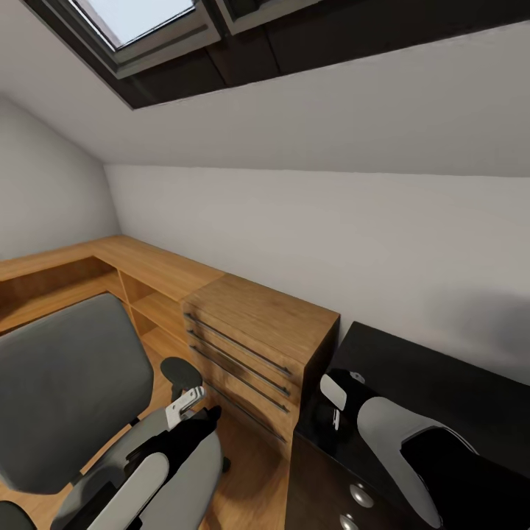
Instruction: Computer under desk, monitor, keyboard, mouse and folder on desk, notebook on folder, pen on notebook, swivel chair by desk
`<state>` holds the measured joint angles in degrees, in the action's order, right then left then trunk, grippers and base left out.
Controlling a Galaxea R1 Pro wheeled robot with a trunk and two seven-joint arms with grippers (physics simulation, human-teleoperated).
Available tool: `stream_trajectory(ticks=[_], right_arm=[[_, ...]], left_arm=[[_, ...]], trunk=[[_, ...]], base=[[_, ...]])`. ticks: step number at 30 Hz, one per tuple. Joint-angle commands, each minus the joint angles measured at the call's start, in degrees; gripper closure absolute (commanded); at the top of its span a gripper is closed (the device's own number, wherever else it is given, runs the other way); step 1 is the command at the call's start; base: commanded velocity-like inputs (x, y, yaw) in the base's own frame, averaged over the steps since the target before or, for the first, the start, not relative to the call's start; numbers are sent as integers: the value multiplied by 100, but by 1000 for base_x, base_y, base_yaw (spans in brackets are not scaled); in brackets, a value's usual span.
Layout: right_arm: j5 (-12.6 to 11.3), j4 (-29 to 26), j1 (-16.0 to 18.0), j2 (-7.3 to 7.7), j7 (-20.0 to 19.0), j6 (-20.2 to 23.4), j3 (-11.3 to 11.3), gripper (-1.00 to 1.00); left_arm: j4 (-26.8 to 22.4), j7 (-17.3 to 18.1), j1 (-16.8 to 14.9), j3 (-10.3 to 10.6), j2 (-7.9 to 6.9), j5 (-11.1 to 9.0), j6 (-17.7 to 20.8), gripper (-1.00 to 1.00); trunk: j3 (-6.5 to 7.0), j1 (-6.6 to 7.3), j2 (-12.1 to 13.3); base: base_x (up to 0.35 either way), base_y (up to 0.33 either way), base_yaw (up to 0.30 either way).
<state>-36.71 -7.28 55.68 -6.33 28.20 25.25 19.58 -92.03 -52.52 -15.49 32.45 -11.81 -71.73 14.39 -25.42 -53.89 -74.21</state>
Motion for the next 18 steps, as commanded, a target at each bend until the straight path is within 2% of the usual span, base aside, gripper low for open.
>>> stream_trajectory(ticks=[1, 5, 6, 18], right_arm=[[-56, -7, 1, 1, 27, 42, 38, -100], [-56, -3, 0, -4, 30, 42, 44, -100], [-56, -3, 1, -5, 32, 42, 44, 100], [-56, -2, 3, -3, 28, 33, 42, 100]], left_arm=[[-8, -33, -7, 7, -4, -17, 20, -100], [-8, -36, -7, 7, -5, -17, 20, -100], [-8, -37, -7, 7, -3, -17, 20, -100], [-8, -34, -7, 7, -5, -17, 20, -100]], trunk=[[-7, 0, -4], [-7, 0, -4], [-7, 0, -4], [-7, 0, -4]], base=[[0, 0, 0], [0, 0, 0], [0, 0, 0], [0, 0, 0]])
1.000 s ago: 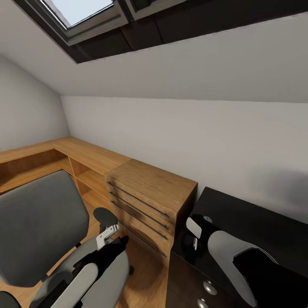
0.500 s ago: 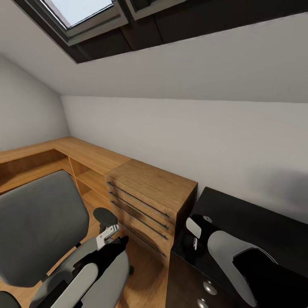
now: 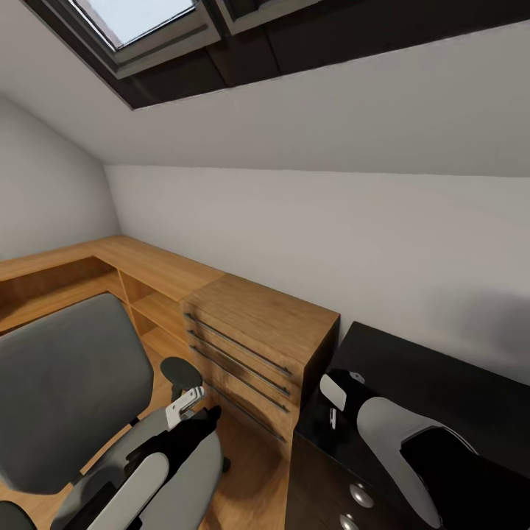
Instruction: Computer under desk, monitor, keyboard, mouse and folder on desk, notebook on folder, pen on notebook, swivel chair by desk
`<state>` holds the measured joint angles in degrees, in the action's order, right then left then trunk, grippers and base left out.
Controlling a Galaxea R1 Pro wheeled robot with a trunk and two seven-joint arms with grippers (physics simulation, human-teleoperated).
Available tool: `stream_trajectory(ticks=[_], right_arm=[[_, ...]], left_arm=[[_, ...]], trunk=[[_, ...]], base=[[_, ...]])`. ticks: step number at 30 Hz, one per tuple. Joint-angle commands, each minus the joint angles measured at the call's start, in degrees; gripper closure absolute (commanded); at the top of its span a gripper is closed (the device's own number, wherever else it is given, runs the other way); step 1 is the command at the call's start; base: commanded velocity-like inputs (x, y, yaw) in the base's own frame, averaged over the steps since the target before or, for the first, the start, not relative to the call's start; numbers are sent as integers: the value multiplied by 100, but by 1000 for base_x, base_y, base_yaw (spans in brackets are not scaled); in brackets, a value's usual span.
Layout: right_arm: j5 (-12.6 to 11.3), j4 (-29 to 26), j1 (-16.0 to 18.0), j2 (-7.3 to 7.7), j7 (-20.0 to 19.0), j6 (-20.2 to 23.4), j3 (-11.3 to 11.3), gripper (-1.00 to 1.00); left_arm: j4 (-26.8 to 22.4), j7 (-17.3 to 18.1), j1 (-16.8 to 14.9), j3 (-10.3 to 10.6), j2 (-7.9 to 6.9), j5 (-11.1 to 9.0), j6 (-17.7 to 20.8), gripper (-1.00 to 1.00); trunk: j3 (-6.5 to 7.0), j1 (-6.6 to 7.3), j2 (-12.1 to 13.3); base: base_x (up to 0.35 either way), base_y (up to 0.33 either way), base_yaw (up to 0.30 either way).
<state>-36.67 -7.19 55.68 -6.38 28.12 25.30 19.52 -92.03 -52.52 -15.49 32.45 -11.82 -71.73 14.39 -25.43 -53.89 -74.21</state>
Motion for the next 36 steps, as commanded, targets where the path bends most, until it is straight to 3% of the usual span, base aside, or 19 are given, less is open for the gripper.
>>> stream_trajectory(ticks=[1, 32, 36], right_arm=[[-60, -10, 3, 3, 37, 27, 46, 100], [-60, -10, 2, 5, 36, 27, 47, 100], [-60, -13, 4, 5, 36, 26, 46, 100]], left_arm=[[-8, -33, -7, 7, -4, -17, 20, -100], [-13, -25, -7, 10, -4, -17, 20, -100], [-16, -9, -7, 40, -4, -17, 20, -100]], trunk=[[-7, 0, -4], [-7, 0, -4], [65, 88, 156]], base=[[0, 0, 0], [0, 0, 0], [0, 0, 0]])
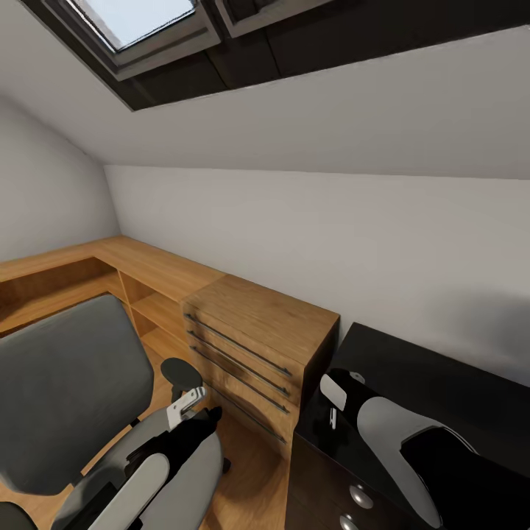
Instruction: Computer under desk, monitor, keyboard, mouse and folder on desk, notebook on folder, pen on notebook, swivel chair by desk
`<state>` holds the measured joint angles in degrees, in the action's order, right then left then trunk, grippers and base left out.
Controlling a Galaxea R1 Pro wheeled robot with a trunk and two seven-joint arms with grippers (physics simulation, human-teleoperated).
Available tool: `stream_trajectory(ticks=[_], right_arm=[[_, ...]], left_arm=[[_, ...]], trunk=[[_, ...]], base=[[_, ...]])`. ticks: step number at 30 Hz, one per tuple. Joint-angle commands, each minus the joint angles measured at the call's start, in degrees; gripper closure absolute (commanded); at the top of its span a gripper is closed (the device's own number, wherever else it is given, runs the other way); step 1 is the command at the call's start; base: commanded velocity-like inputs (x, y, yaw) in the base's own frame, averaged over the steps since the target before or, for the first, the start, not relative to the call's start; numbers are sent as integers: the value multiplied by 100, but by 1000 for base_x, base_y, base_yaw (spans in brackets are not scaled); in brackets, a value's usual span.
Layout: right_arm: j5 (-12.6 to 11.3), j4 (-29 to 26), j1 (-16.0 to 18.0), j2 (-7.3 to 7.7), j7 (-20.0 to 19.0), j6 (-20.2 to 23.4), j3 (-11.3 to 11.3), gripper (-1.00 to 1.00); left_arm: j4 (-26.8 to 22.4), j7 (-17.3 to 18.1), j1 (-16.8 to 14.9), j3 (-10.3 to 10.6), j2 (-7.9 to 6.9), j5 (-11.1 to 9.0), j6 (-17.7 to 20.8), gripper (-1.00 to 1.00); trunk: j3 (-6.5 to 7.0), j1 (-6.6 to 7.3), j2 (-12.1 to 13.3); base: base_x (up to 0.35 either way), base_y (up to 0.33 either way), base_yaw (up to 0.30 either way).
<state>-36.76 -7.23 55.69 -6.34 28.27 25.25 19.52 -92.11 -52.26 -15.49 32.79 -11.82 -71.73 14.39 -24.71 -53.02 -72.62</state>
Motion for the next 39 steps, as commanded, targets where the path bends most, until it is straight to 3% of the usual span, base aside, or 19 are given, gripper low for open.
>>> stream_trajectory(ticks=[1, 5, 9, 15, 39], right_arm=[[-50, -11, 3, 2, 20, 29, 45, 100], [-53, -24, 3, 5, 14, 19, 43, 100], [-69, -58, 3, 9, 12, -330, 36, 100], [-82, -205, 3, 10, 18, -474, 34, 100], [-93, -539, 3, 30, 29, -286, 16, 100]], left_arm=[[-8, -33, -6, 11, -4, -17, 22, -100], [-8, -29, -6, 42, -4, -6, 26, -100], [-8, -23, -6, 215, -10, 11, 22, -100], [-23, -28, -7, 274, -14, 25, 14, -100], [-17, -29, -8, 258, -22, 27, 18, -100]], trunk=[[12, 22, 38], [84, 110, 198], [155, 198, 358], [263, 330, 599], [694, 857, 1562]], base=[[0, 0, 0], [0, 0, 0], [0, 0, 0], [0, 0, 0], [0, 0, 0]])
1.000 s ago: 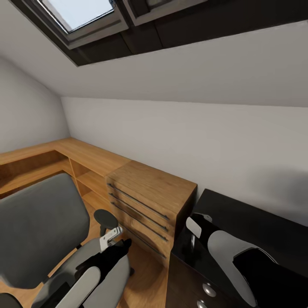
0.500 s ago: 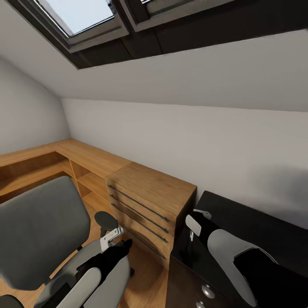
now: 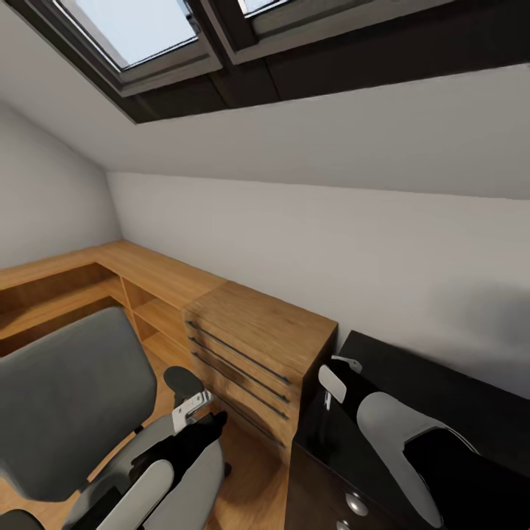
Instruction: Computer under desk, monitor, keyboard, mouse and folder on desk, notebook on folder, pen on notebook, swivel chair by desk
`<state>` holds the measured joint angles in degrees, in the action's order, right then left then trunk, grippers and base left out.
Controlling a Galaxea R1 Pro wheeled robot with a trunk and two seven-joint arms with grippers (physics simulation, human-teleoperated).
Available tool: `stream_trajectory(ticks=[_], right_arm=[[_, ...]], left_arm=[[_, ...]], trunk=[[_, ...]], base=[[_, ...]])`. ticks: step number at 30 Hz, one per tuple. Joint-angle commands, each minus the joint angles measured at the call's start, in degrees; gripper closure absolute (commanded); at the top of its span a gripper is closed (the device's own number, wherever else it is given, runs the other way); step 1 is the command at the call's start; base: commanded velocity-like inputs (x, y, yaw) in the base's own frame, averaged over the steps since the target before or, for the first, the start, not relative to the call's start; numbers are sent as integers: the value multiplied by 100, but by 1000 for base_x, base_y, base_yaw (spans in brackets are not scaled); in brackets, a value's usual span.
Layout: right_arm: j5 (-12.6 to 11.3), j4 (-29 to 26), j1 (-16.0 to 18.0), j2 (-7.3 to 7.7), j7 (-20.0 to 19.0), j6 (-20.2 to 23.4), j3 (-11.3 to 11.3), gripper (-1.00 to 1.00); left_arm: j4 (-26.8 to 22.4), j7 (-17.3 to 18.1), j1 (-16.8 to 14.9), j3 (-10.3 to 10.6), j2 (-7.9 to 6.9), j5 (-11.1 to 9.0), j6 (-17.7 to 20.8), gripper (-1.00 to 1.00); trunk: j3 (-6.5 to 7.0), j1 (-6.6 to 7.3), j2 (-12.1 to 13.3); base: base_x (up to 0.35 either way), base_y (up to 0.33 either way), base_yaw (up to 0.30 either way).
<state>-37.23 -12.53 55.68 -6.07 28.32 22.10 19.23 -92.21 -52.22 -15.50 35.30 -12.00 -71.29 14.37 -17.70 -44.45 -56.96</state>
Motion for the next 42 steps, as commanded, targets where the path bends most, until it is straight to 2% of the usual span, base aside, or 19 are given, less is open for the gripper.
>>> stream_trajectory(ticks=[1, 15, 21, 25, 26, 29, 30, 32, 33, 36, 38, 42], right_arm=[[-46, -17, 4, 9, 24, 34, 45, 100], [-54, -265, -9, 112, 24, 49, 45, 100], [-57, -1004, -279, 303, 30, 53, 41, 100], [-158, -1994, -740, 587, 39, 149, 43, 100], [-410, -3263, -1318, 847, 260, 490, 43, 100], [-553, -4066, -1675, 961, 676, 681, 40, 100], [-623, -4553, -1880, 1008, 1046, 756, 39, 100], [-670, -4990, -2050, 1037, 1436, 815, 35, 100], [-702, -5351, -2178, 1056, 1785, 859, 35, 100], [-755, -5712, -2305, 1073, 2146, 900, 36, 100], [-895, -5961, -2391, 1083, 2381, 927, 36, 100], [-1161, -6118, -2445, 1089, 2524, 939, 36, 100]], left_arm=[[-6, -34, -7, 6, -4, -17, 21, -100], [29, -34, -6, -5, -4, -18, 29, -100], [34, -34, -6, -7, -4, -17, 30, -100], [35, -37, -6, -6, -4, -16, 31, -100], [32, -41, -6, -6, -4, -16, 25, -100], [29, -44, -6, -5, -4, -17, 26, -100], [29, -47, -6, -4, -4, -17, 25, -100], [28, -48, -6, -1, -4, -17, 24, -100], [28, -50, -6, 4, -4, -17, 23, -100], [27, -51, -6, 8, -4, -16, 22, -100], [27, -51, -6, 10, -4, -16, 22, -100], [24, -52, -6, 10, -4, -17, 22, -100]], trunk=[[11, 22, 36], [262, 329, 598], [370, 461, 838], [442, 549, 999], [460, 571, 1039], [513, 637, 1159], [531, 659, 1199], [567, 703, 1279], [585, 725, 1320], [639, 791, 1440], [675, 834, 1520], [747, 922, 1681]], base=[[0, 0, 0], [0, 0, 0], [0, 0, 0], [0, 0, 0], [0, 0, 0], [0, 0, 0], [0, 0, 0], [0, 0, 0], [0, 0, 0], [0, 0, 0], [0, 0, 0], [0, 0, 0]])
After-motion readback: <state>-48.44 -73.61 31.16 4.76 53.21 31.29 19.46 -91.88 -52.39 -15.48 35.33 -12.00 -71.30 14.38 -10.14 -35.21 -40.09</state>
